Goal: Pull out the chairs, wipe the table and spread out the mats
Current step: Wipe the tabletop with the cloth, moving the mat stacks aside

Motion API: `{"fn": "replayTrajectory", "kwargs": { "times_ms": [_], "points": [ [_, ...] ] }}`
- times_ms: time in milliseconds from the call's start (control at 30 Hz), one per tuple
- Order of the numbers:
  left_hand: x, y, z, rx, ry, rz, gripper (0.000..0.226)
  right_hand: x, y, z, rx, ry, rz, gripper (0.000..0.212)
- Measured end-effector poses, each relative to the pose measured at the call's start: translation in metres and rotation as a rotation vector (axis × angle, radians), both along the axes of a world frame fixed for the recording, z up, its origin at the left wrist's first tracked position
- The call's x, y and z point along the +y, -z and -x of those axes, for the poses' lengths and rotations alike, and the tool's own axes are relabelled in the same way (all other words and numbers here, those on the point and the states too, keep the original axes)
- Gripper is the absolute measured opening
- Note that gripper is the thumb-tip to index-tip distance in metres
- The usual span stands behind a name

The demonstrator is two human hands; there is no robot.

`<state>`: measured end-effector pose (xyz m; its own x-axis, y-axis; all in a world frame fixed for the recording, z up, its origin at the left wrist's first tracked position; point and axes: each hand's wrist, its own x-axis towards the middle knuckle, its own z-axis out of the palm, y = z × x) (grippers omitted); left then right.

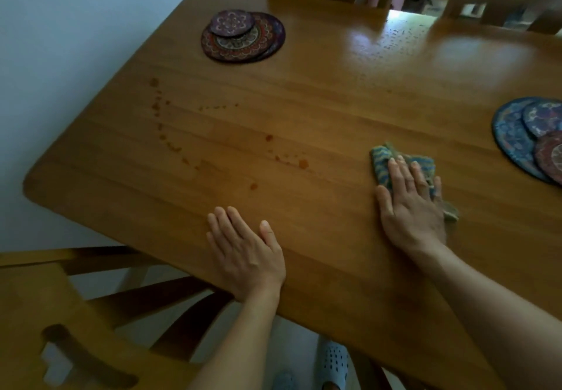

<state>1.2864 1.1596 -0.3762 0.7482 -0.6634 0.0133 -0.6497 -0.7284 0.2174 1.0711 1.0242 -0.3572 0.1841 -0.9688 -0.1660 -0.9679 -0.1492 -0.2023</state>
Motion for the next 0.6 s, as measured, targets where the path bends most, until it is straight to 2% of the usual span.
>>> {"fn": "replayTrajectory", "kwargs": {
  "times_ms": [67, 167, 267, 333, 400, 467, 533, 600],
  "points": [
    [0.001, -0.001, 0.001, 0.012, 0.009, 0.003, 0.073, -0.005, -0.002, -0.039, 0.004, -0.003, -0.016, 0.063],
    [0.000, -0.003, 0.001, 0.047, 0.020, 0.023, 0.074, 0.033, -0.004, -0.071, -0.021, -0.200, 0.005, 0.064],
    [0.004, -0.003, -0.002, 0.113, 0.004, 0.207, 0.067, 0.091, -0.006, -0.047, -0.054, -0.493, 0.006, 0.061],
    [0.005, -0.004, 0.001, 0.139, 0.017, 0.316, 0.060, 0.107, -0.005, -0.003, -0.042, -0.592, -0.033, 0.057],
    [0.000, -0.009, 0.016, 0.178, 0.151, 0.367, 0.056, 0.102, -0.003, 0.046, -0.031, -0.495, -0.025, 0.056],
    [-0.018, -0.014, 0.041, 0.268, 0.403, 0.352, 0.053, 0.086, -0.005, 0.083, -0.015, -0.281, -0.048, 0.056],
    [-0.047, -0.018, 0.063, 0.319, 0.686, 0.222, 0.053, 0.060, -0.007, 0.101, -0.009, -0.098, -0.055, 0.057],
    [-0.078, -0.019, 0.073, 0.276, 0.866, 0.075, 0.054, 0.026, -0.006, 0.100, -0.017, 0.032, -0.022, 0.059]
  ]
}}
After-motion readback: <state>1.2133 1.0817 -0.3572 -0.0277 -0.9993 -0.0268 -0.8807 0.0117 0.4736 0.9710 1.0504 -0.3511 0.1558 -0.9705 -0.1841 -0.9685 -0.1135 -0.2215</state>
